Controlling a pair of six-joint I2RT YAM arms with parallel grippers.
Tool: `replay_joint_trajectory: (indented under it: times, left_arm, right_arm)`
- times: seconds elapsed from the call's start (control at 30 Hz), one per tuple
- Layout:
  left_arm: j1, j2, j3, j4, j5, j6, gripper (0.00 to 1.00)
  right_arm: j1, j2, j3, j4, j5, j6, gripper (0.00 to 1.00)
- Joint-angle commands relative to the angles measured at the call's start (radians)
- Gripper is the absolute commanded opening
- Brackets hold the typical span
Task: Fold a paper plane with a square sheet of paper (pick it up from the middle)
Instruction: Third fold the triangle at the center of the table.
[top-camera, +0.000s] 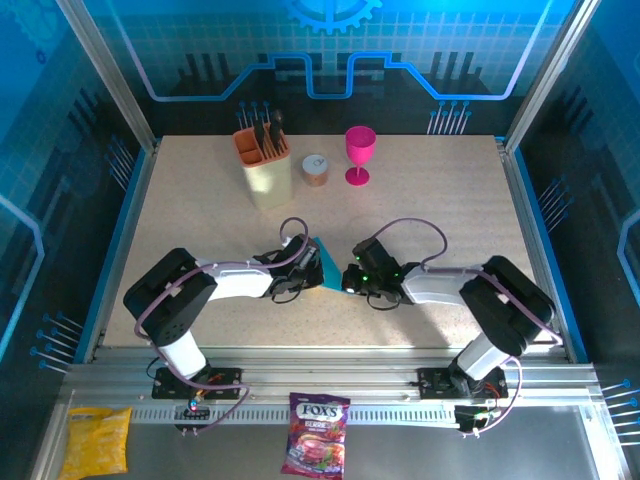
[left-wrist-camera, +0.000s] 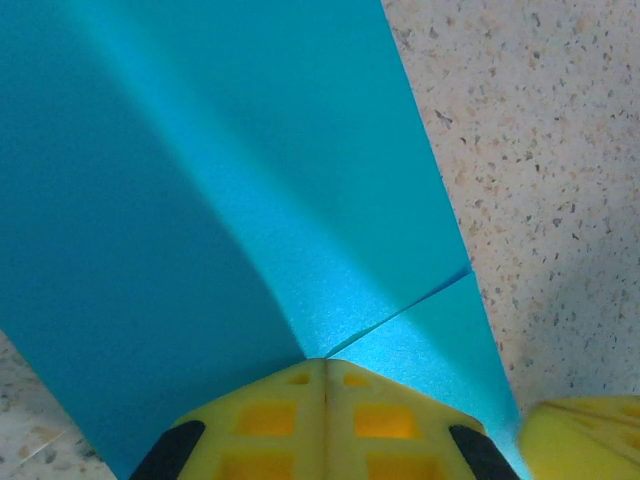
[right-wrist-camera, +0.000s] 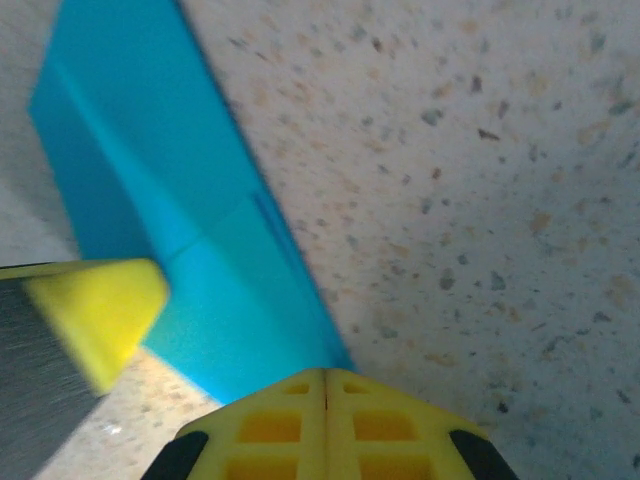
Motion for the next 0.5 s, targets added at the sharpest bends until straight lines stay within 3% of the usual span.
replay_joint_trajectory:
  times: [0.0, 0.23, 0.47]
  left_arm:
    - [0.005, -0.018, 0.012, -0.137, 0.023, 0.035, 0.0]
    - [-0.001, -0.095, 0.053, -0.125, 0.099, 0.028, 0.0]
    - [-0.041, -0.047, 0.074, -0.059, 0.134, -0.035, 0.0]
  right_arm:
    - [0.003, 0.057, -0.015, 0.05, -0.026, 0.018, 0.0]
    - [0.007, 0.081, -0.119, 0.143, -0.028, 0.089, 0.0]
    - [0.013, 0.071, -0.123, 0.123, -0.011, 0.095, 0.0]
